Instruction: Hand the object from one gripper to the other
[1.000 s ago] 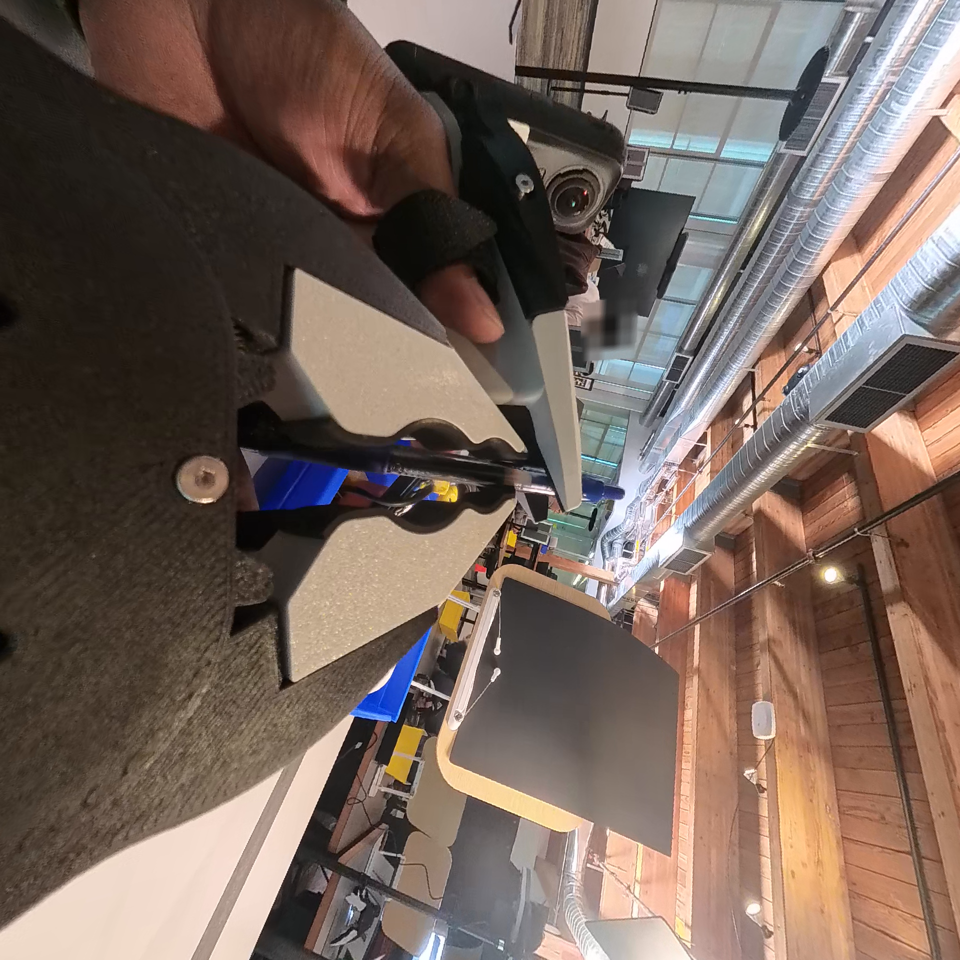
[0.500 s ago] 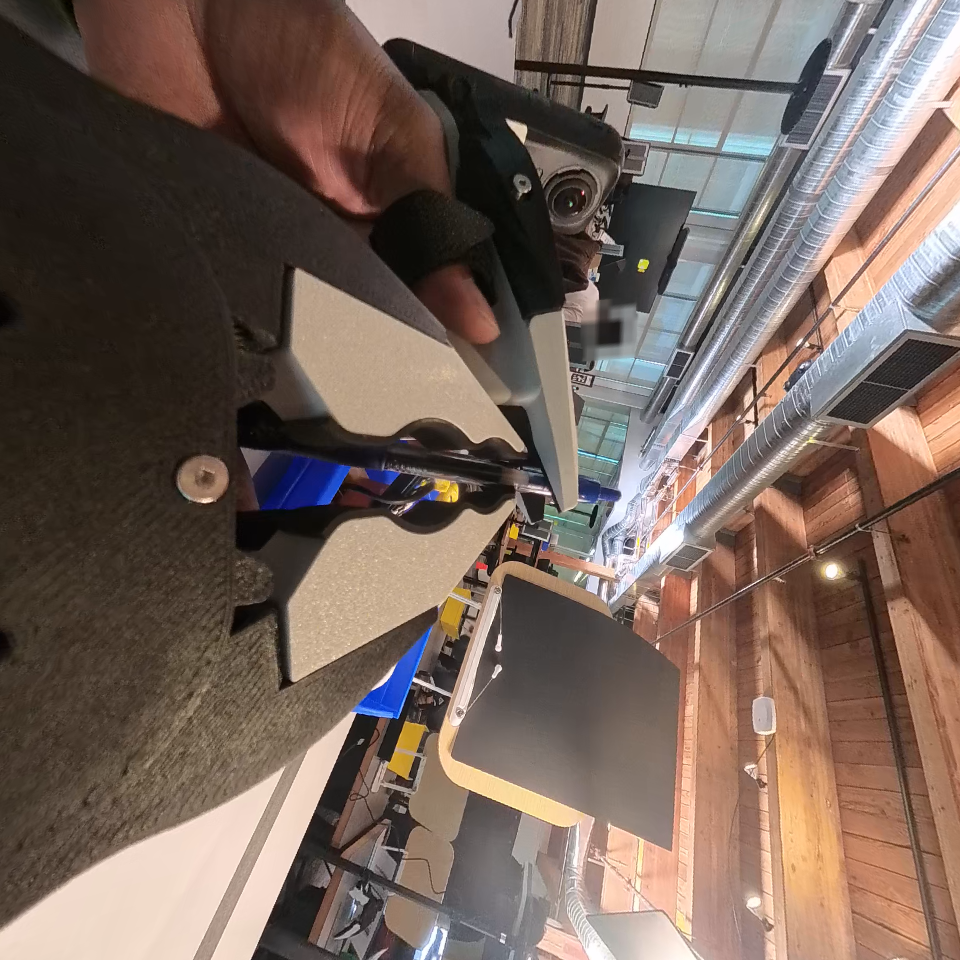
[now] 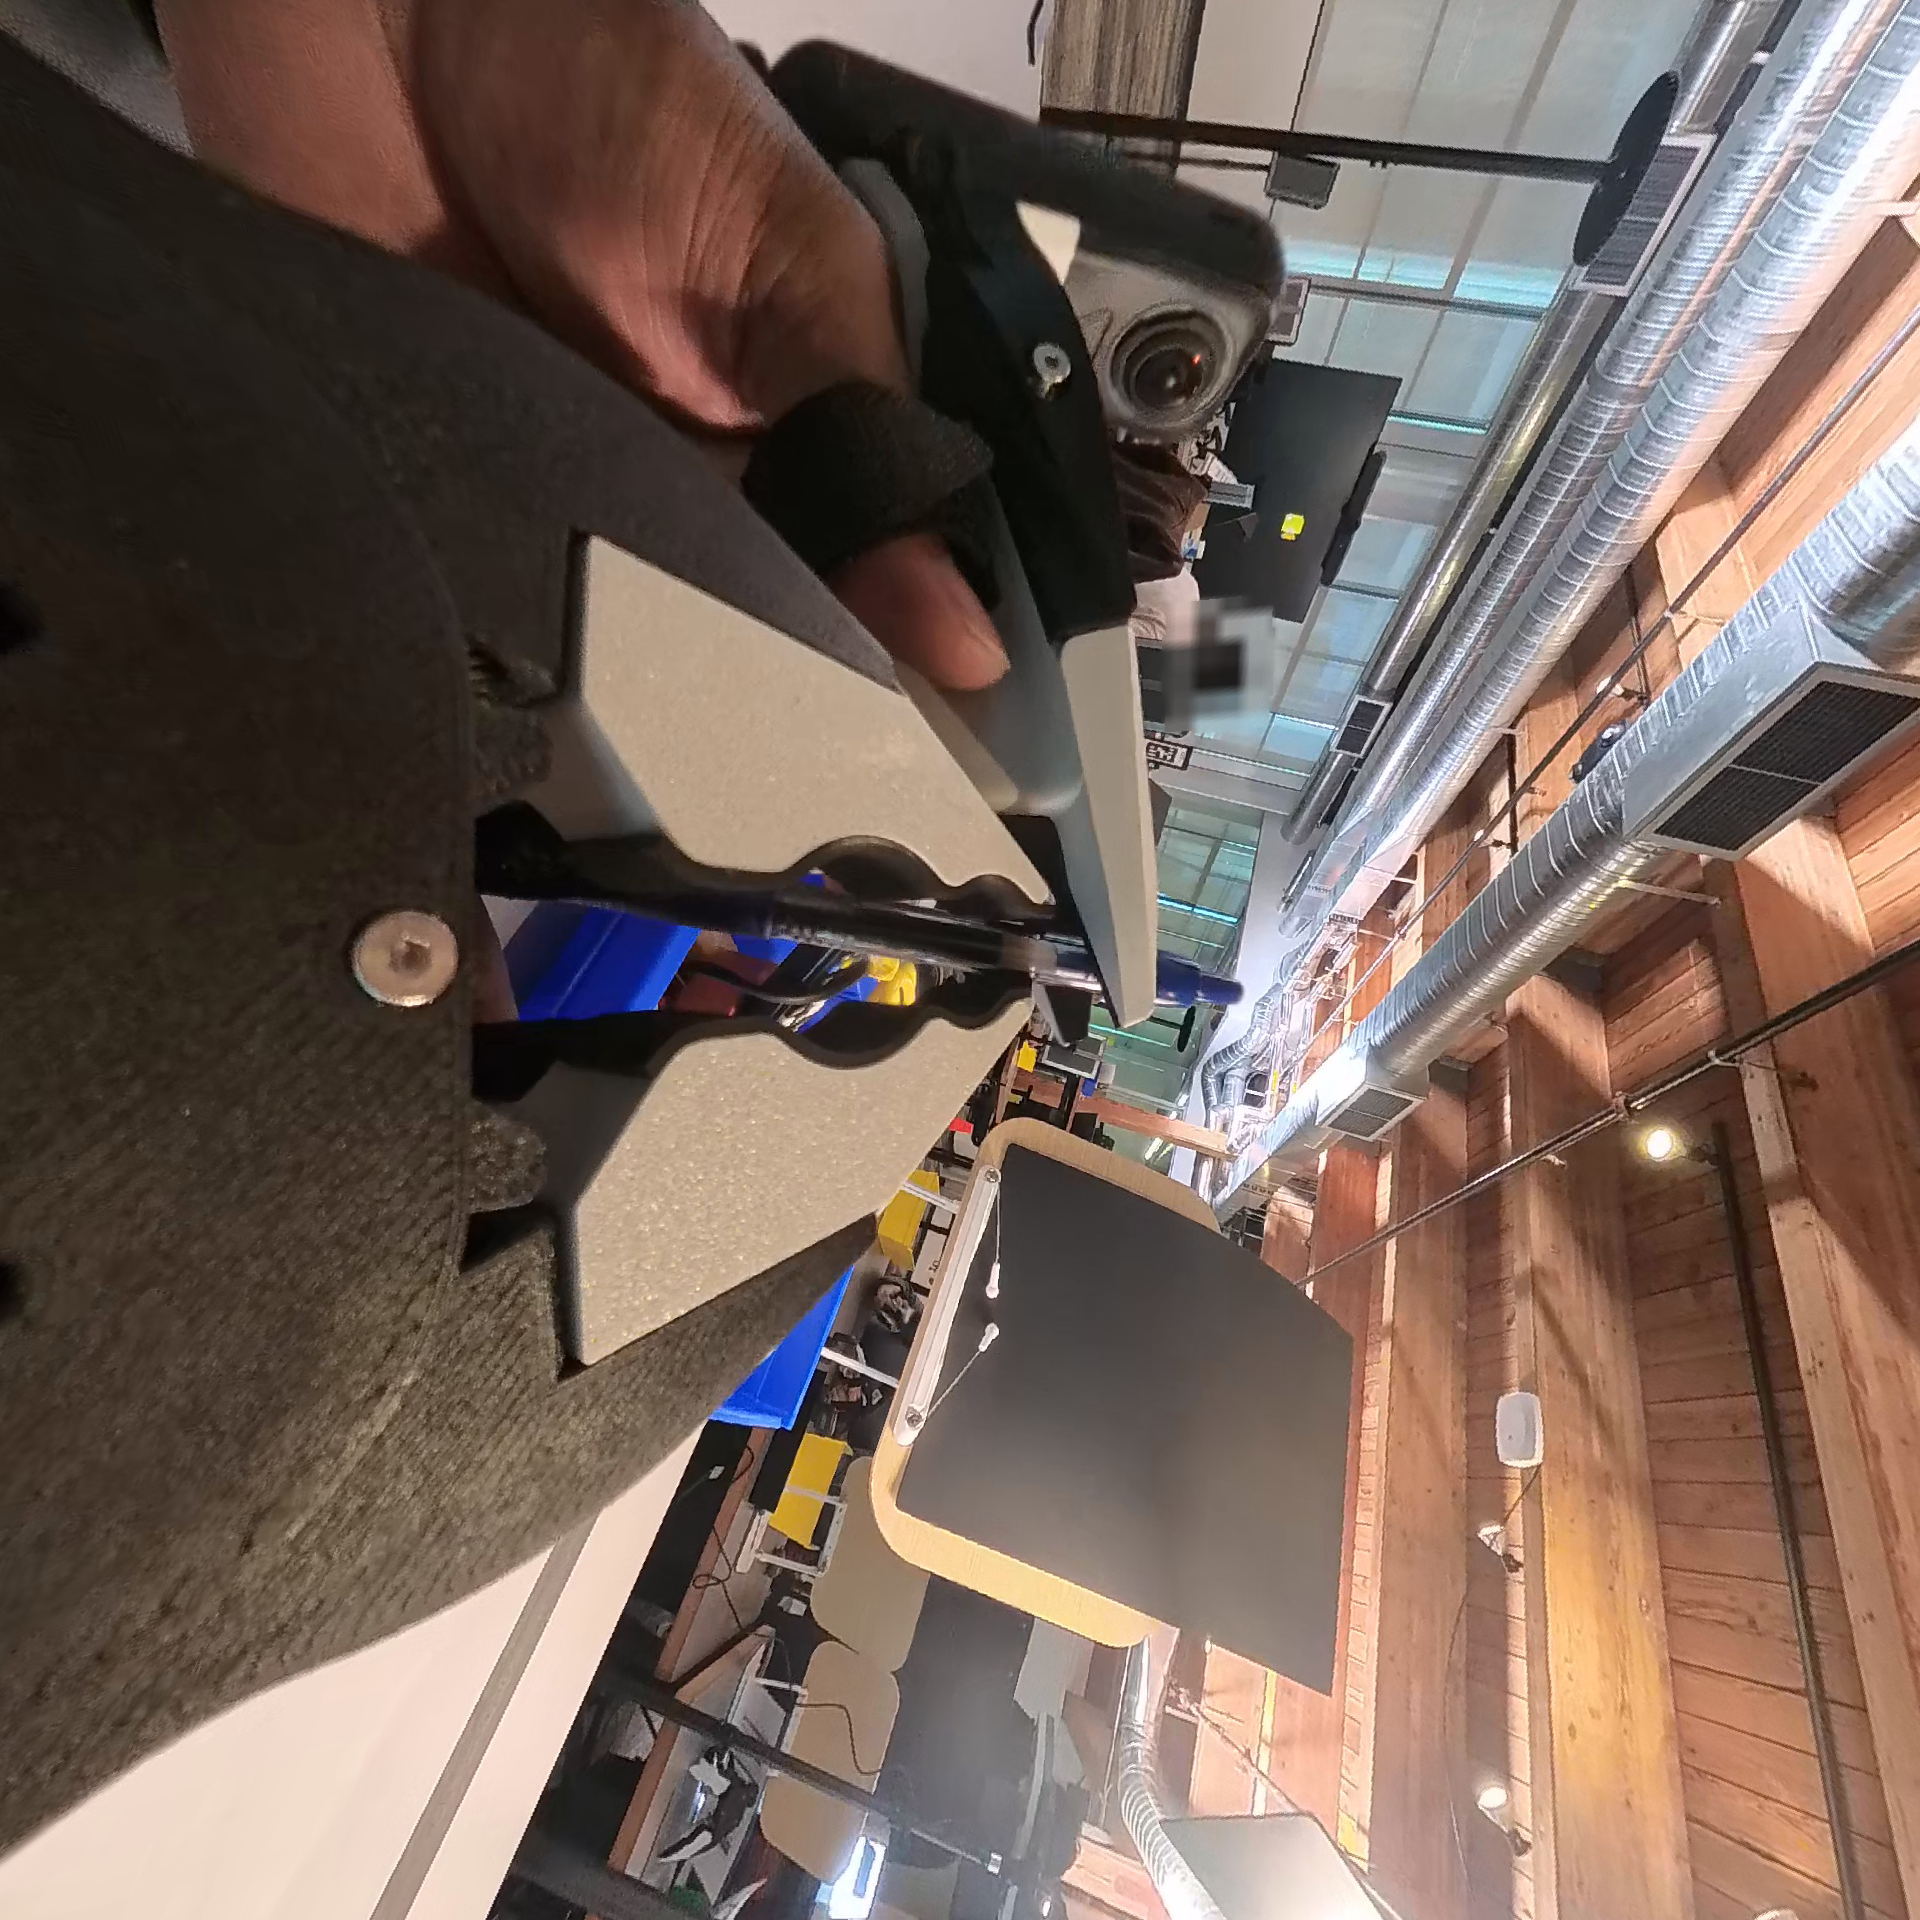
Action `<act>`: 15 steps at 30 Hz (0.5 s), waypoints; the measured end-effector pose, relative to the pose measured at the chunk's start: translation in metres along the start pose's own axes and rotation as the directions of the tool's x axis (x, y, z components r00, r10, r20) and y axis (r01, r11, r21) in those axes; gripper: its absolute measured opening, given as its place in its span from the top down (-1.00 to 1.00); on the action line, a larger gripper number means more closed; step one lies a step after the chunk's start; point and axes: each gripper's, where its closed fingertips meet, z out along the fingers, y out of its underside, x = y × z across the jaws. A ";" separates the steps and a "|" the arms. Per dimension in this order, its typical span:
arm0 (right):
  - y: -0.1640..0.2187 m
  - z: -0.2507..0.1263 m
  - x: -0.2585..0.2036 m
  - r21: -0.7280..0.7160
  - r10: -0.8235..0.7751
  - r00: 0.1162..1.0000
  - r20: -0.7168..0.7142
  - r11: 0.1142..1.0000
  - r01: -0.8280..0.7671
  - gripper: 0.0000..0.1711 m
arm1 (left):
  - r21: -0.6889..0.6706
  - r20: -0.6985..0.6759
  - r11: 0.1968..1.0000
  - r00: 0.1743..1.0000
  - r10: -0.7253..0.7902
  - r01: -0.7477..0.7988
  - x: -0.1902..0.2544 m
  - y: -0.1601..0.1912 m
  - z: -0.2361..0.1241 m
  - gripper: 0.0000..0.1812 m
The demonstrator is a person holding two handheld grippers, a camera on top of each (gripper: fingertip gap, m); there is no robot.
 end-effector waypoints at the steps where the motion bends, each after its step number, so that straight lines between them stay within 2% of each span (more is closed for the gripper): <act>1: 0.000 0.000 -0.001 -0.002 -0.006 1.000 0.001 1.000 0.006 0.86 | 0.004 0.015 1.000 1.000 0.022 -0.022 -0.001 -0.002 -0.001 0.84; 4: 0.003 0.001 -0.003 -0.013 -0.019 1.000 0.008 1.000 0.019 0.85 | 0.035 0.034 0.998 0.998 0.047 -0.048 -0.002 -0.008 -0.003 0.84; 10: 0.004 0.001 -0.002 -0.024 -0.022 1.000 0.004 0.999 0.022 0.88 | 0.043 0.011 0.999 1.000 -0.013 0.013 -0.003 -0.008 -0.003 0.83; 13: 0.003 0.000 0.002 -0.021 -0.026 1.000 -0.014 0.999 0.026 0.88 | 0.027 0.009 1.000 1.000 -0.010 0.010 -0.001 -0.004 -0.001 0.77; 15: 0.003 0.000 0.002 -0.019 -0.020 1.000 -0.014 1.000 0.020 0.88 | 0.006 0.000 1.000 1.000 -0.004 0.004 0.000 -0.001 0.000 0.82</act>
